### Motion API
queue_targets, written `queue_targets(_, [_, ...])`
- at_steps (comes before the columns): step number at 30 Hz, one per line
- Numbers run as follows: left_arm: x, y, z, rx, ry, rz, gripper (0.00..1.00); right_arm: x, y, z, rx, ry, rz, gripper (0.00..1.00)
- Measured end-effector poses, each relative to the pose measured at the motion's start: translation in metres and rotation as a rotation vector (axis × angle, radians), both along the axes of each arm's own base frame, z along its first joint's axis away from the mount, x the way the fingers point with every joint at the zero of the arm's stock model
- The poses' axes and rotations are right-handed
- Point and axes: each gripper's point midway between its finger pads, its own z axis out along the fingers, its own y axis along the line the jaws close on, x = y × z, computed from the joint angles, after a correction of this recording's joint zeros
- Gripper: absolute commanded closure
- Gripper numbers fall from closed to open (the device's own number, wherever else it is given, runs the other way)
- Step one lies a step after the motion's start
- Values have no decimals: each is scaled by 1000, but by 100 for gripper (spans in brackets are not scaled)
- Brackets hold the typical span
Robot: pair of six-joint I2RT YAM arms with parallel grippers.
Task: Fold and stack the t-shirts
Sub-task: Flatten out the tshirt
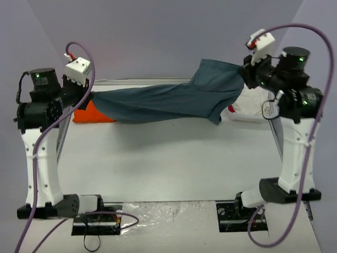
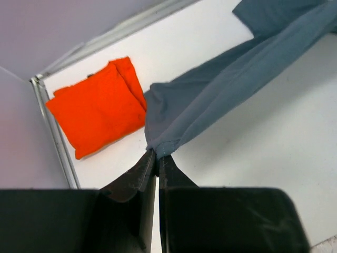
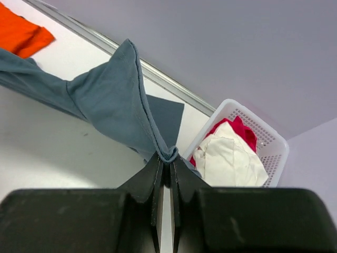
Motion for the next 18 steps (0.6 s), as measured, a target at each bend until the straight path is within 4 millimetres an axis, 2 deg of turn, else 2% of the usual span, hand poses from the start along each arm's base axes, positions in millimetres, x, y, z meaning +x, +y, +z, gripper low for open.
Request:
queue_targets(4, [-70,0,13,9,-102,26,98,-100,-3,27,40,-108,16,100])
queue_targets(6, [-95,0,15,8,-132,35,98,-140,-7,28,57,-139,19,100])
queue_targets(9, [-128,-1,26,8,-204,47,98,-187,-16,36,76,-205,-15,100])
queue_targets(12, [-152,-1,40,2,-275,59,98,-210,-17,48,89,-256,-20,100])
queue_targets(14, [-156,-2,48,-3,-300,62,98,-212,-15,58,97,-276,-13,100])
queue_targets(16, [-153,-2,53,-8,-307,63,98,-204,-15,68,101,-284,-11,100])
queue_targets(18, [-138,-1,49,-15,-286,69,98,-187,-15,72,101,-273,-12,100])
